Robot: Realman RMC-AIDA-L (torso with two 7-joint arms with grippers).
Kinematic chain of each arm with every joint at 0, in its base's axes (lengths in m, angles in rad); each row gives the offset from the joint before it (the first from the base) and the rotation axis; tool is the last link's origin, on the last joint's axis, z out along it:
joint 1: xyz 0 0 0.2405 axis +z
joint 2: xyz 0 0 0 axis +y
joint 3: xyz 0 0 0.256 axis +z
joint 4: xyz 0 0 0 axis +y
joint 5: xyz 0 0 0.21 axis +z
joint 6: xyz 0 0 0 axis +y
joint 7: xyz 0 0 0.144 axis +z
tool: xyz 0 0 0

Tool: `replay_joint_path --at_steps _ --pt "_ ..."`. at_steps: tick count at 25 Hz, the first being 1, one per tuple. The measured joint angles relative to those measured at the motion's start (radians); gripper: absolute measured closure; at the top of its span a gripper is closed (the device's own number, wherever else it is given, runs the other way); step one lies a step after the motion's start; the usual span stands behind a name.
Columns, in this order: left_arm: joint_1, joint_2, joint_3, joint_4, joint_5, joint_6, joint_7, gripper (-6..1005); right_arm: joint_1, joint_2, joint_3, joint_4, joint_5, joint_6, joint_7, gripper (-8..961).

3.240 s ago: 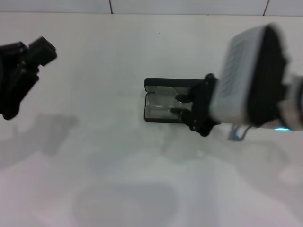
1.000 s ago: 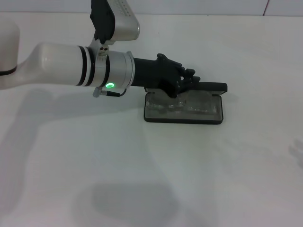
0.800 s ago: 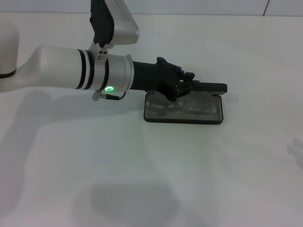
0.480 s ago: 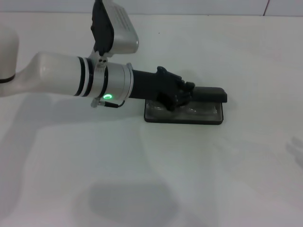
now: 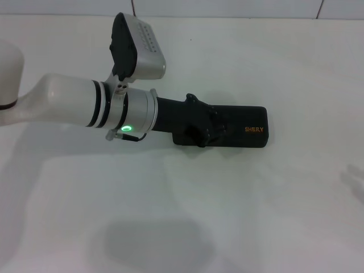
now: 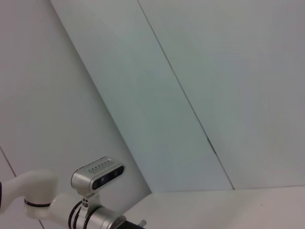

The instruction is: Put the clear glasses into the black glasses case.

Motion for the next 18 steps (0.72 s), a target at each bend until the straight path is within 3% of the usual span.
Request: replay_joint_path --at_steps 7,9,14,17,18 --pt "0.022 0.005 -0.003 0.095 -0.066 0.141 -0.025 773 -0.01 0.0 0.006 0.001 -0.006 -0.002 -0.005 664" --pt "0.07 0.012 -0.008 0.195 -0.105 0.215 -0.058 773 -0.009 0.0 0.007 0.001 -0.022 -0.008 -0.006 662" --pt "0.29 0.026 -0.042 0.513 -0.27 0.536 0.016 744 0.025 -0.001 -0.022 0.0 -0.059 -0.096 -0.041 654" --pt "0.364 0.035 -0.062 0.554 -0.301 0.646 0.032 660 0.062 0.003 -0.058 0.031 -0.023 -0.16 -0.076 650" --pt "0.371 0.044 -0.064 0.551 -0.294 0.662 0.008 632 0.072 0.003 -0.078 0.045 -0.004 -0.166 -0.083 603"
